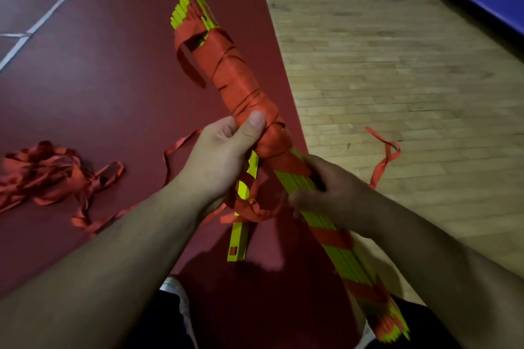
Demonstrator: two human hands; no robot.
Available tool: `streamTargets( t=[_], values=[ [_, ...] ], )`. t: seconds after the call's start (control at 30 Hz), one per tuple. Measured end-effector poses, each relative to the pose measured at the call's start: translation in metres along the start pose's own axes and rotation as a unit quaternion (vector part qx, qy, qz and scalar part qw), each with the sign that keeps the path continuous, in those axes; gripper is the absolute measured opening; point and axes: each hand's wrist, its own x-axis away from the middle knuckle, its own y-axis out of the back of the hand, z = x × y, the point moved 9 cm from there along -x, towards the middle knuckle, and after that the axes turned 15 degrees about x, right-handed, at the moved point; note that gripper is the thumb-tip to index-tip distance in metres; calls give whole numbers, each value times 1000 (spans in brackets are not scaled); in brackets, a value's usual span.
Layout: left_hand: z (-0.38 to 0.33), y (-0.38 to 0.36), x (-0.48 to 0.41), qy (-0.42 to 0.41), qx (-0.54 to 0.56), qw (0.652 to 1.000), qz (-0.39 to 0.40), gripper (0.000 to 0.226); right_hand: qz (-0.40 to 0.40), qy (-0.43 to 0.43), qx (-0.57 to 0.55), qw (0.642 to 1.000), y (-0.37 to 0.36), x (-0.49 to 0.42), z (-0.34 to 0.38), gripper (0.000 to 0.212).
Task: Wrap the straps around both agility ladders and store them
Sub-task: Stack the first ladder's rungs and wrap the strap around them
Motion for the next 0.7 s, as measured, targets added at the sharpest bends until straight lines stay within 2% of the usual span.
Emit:
streamTargets(
  t=[0.07,0.17,0.27,0.33,0.4,0.5,0.57,0.7],
  values=[
    [-2,8,-2,-11,-29,999,-21,54,-61,-26,98,993,7,-3,-5,66],
    [-7,17,-5,-35,-108,992,-51,46,-105,-42,112,987,10,-2,-11,57],
    [-3,26,-4,-27,-70,992,-105,49,-151,-32,151,976,6,-3,-8,48],
    [-1,26,-2,-14,-66,990,-124,55,-196,-38,195,960,4,0,-6,51],
    [1,30,-3,2,-73,988,-134,59,-201,-41,244,948,-2,2,-7,54],
    [5,37,-6,19,-125,985,-118,51,-187,-39,313,930,-10,1,-10,50],
    [5,39,-9,16,-196,977,-83,47,-206,-44,307,928,-8,4,-11,50],
    [-6,35,-14,-4,-359,933,-21,53,-249,-18,317,915,12,8,-2,42]
  ],
)
